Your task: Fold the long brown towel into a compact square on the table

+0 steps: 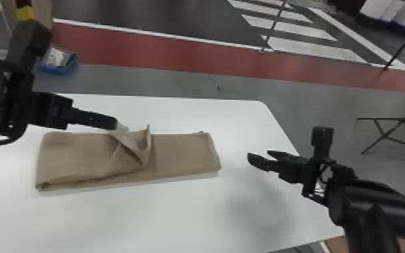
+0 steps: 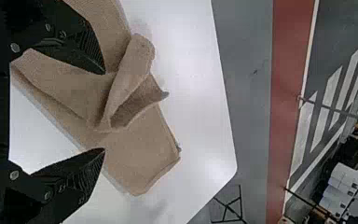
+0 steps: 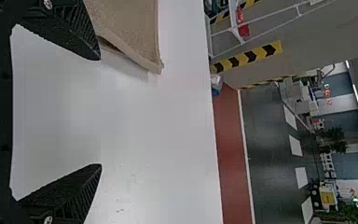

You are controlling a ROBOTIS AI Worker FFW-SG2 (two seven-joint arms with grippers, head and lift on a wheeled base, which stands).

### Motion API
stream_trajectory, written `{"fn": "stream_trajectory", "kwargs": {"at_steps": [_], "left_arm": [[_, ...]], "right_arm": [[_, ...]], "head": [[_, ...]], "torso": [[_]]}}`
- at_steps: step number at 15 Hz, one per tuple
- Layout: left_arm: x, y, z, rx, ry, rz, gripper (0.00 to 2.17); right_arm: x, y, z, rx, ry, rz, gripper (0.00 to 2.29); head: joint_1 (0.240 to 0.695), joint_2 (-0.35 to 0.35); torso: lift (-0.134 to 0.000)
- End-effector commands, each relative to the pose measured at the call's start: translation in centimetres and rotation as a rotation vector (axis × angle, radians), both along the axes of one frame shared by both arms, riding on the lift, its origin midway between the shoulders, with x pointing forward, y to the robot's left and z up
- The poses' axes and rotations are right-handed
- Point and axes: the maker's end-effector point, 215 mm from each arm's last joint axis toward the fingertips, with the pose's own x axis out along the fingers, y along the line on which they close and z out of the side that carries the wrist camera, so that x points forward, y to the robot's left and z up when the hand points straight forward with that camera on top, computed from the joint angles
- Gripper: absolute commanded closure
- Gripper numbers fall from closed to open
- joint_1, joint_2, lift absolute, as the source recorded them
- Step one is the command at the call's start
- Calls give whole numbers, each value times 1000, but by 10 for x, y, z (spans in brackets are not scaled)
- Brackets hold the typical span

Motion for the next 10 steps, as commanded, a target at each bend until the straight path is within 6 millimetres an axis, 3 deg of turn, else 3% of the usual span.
{"fn": "stream_trajectory", "kwargs": {"at_steps": [1,4,7,10], "left_arm": [[-9,3,-2,-23,-1,16,29],[-22,29,-10,-99,20,77,29],[-45,50,-20,-171,40,121,33],[-61,104,-36,-180,59,191,33]], "right_arm": [[5,25,15,30,-12,34,60],[20,75,29,80,-17,92,60],[43,136,36,128,-28,158,60],[70,213,32,210,-14,238,60]], "head": [[695,-350],[695,-326],[695,-249],[695,-155]], "torso": [[-124],[-124],[-124],[-124]]}}
